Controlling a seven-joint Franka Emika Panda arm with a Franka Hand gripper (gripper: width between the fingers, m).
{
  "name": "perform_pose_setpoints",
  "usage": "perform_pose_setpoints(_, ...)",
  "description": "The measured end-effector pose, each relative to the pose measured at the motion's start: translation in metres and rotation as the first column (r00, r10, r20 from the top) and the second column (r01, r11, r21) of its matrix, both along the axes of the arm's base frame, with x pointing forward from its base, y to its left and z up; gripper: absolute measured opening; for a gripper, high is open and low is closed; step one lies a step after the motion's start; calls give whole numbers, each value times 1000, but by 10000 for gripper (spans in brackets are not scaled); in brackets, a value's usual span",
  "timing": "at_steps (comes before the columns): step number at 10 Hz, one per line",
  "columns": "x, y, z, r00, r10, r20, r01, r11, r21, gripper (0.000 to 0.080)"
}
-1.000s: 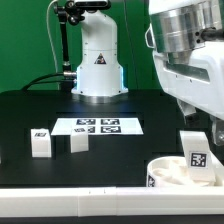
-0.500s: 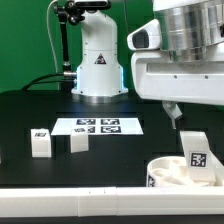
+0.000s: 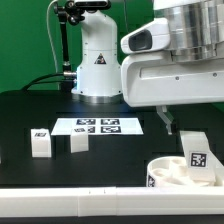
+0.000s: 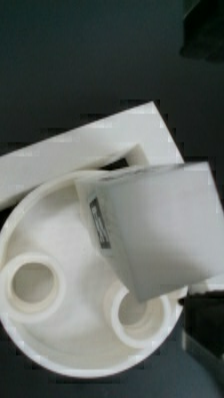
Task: Assemble stool
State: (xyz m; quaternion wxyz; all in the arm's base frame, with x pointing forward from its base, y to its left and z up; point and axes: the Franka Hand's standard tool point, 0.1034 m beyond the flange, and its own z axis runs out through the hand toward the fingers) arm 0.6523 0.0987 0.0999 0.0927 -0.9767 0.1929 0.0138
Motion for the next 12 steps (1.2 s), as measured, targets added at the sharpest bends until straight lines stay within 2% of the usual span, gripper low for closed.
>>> perform_pose_setpoints(1,0,0,0,998,56,11,-56,998,-3,649)
perform_pose_setpoints(3,0,-2,-3,922,382,70,-379,924,-46,649)
perform_pose_setpoints(4,0,0,-2,900,430,75,-426,903,-54,649)
perform_pose_setpoints(5,1,1,-1,835,543,84,-538,839,-79,649)
perform_pose_setpoints(8,2,-1,-1,704,702,108,-694,712,-105,649)
perform_pose_setpoints(11,1,1,-5,495,862,112,-846,507,-163,649)
perform_pose_setpoints(12,1,-1,-5,391,914,105,-897,404,-182,649)
